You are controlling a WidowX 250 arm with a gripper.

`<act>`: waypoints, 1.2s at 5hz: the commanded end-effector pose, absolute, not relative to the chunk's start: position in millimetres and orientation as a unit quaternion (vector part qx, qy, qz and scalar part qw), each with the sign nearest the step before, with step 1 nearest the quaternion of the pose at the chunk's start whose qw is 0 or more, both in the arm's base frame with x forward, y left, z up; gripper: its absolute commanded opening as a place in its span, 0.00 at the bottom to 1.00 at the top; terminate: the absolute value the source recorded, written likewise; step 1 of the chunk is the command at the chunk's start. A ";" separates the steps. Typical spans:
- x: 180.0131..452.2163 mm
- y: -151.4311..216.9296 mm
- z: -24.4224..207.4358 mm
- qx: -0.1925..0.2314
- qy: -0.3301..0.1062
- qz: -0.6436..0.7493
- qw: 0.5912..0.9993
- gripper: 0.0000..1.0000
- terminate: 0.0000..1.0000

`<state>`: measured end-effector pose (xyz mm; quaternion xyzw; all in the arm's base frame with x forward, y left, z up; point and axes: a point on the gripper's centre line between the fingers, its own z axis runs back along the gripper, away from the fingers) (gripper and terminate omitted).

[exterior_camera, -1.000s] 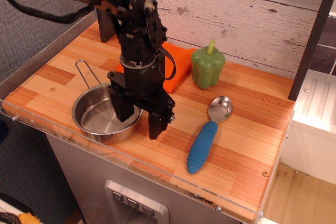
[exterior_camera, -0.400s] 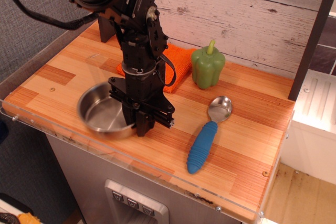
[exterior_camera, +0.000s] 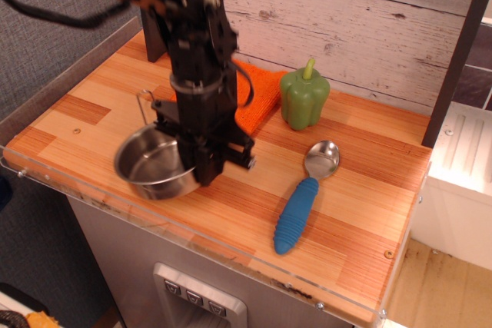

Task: Put the bowl on the orange rectangle.

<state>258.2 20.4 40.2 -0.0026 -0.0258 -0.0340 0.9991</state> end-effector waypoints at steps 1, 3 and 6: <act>283.8 -9.7 135.0 0.015 -0.129 0.098 0.987 0.00 0.00; 344.3 9.4 91.6 0.060 -0.093 0.196 0.974 0.00 0.00; 386.5 51.8 76.5 0.079 -0.090 0.277 0.953 0.00 0.00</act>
